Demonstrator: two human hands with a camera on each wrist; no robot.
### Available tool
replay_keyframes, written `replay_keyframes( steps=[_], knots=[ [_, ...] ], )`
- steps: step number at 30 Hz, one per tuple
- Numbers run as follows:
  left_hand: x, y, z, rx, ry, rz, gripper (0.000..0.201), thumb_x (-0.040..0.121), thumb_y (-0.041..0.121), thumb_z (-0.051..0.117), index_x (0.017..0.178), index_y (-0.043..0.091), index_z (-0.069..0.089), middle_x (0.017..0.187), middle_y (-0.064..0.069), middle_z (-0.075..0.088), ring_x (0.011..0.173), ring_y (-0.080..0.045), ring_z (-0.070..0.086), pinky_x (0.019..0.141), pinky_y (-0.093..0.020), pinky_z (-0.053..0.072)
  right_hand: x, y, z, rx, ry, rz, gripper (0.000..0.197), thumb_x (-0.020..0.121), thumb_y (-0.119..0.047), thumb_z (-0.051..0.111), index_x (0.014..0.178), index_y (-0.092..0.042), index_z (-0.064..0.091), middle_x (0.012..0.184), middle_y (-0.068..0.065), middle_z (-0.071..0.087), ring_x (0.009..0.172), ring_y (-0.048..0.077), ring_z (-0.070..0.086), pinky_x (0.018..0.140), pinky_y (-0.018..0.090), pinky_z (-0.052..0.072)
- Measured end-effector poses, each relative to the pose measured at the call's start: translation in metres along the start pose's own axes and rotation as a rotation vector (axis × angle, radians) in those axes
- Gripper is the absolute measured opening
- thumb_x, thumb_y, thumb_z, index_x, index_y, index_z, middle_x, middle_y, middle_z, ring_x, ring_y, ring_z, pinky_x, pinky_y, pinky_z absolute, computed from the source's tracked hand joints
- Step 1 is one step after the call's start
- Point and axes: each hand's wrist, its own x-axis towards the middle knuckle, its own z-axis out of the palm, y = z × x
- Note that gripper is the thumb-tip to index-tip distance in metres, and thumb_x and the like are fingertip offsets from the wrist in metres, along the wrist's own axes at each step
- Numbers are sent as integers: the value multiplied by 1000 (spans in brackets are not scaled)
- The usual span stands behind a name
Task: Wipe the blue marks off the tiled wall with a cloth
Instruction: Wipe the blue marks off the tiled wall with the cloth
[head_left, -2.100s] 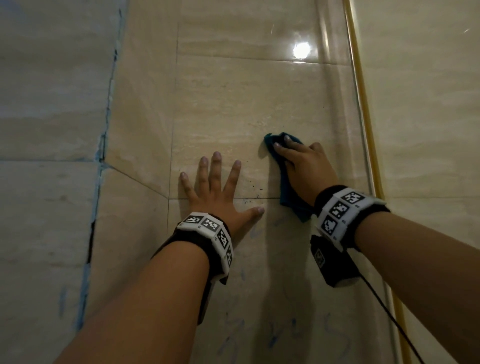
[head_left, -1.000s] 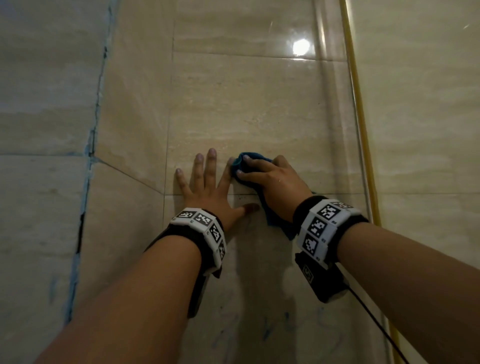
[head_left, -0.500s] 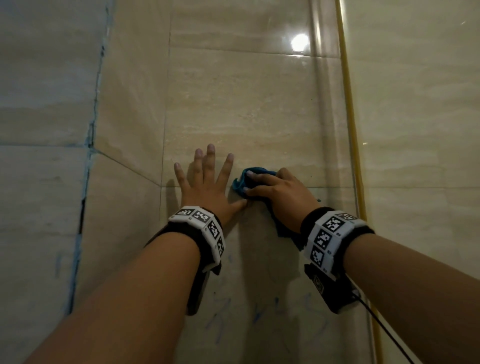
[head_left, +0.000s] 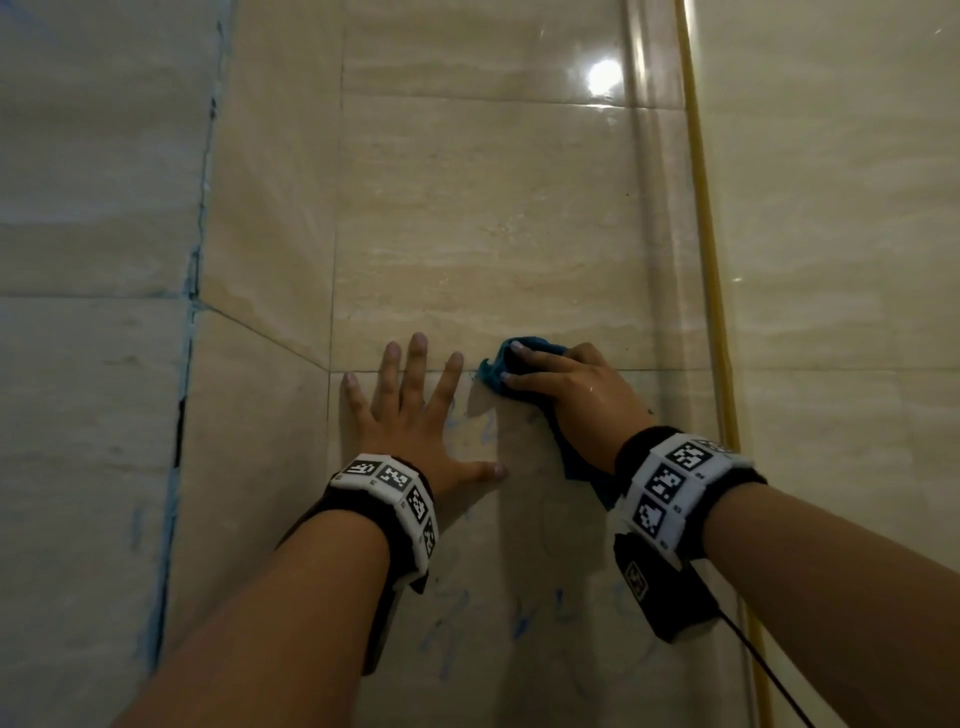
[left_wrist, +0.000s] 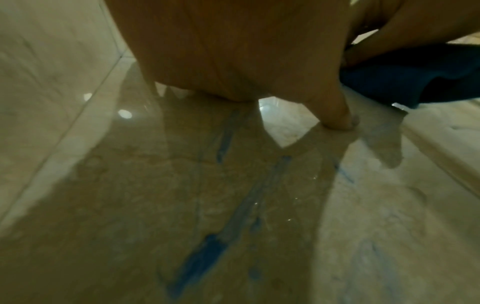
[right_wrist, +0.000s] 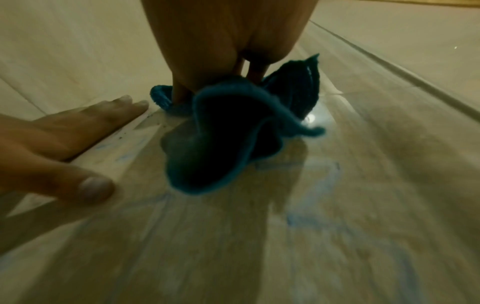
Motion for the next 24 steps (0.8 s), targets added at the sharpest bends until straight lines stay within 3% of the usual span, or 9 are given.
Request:
replay_keyframes(
  steps=[5,11,14,17,20,24],
  knots=[
    [-2,-1,-1,-3,-5,14,120,60,94,36,118,39,-53,135,1,-58,132,-29,-45,107,-65,-17,18,10,-11,25,85,27,46,97,-7,45,136,-30,49,152,-6,31,115,29,39,98,31,31],
    [-4,-1,0,-11,3,22,120,55,98,28,119,38,-54,133,1,-59,130,-28,-47,107,-64,-19,20,33,-17,6,156,235,54,98,-2,37,142,-32,41,155,-4,25,116,33,37,99,38,34],
    [-2,-2,1,-25,16,25,117,48,96,19,120,39,-54,133,1,-59,129,-28,-47,106,-64,-20,2,23,-5,-41,109,229,56,98,-7,36,147,-34,30,158,-2,18,116,33,33,100,40,35],
    [-2,-2,1,-16,13,18,121,51,99,25,120,38,-54,133,1,-60,129,-28,-48,107,-64,-19,-17,12,8,-90,26,184,55,100,-13,34,149,-35,21,159,-4,9,117,30,31,103,36,30],
    [-3,-1,1,-2,11,12,120,59,96,32,119,38,-54,132,0,-60,130,-28,-47,107,-64,-17,-18,17,6,-71,55,149,54,99,-11,38,148,-34,26,158,-2,16,117,32,34,101,38,32],
    [-3,-1,1,-3,14,15,121,57,98,30,117,38,-56,131,0,-61,128,-28,-48,107,-64,-17,1,38,-8,-28,128,177,54,98,-6,41,146,-29,33,157,1,22,116,37,37,102,43,35]
  ],
)
